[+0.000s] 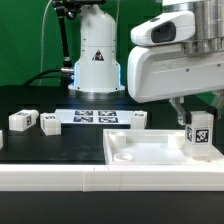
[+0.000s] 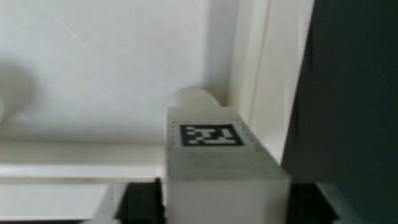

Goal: Assemble one leg

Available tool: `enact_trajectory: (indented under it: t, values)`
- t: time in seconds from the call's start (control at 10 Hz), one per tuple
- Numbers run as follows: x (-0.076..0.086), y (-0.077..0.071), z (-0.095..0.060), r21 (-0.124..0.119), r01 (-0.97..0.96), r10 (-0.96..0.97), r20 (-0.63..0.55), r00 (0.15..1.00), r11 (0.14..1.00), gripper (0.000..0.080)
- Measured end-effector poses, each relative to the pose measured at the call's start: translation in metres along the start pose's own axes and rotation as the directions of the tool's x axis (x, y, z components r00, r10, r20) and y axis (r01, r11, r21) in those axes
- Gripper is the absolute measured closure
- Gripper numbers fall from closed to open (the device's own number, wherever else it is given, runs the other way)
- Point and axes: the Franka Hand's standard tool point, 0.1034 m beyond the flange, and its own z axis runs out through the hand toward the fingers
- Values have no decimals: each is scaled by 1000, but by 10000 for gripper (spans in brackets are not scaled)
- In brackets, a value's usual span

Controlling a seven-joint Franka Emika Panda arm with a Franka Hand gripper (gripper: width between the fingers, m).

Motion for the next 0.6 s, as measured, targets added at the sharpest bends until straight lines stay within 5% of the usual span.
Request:
enact_trajectory:
  t: [0.4,0.6]
  values:
    - [0,-1,0,2,-66,66,-2,998,998,508]
    - [0,-2,1,6,-328,328,-30,944,945,508]
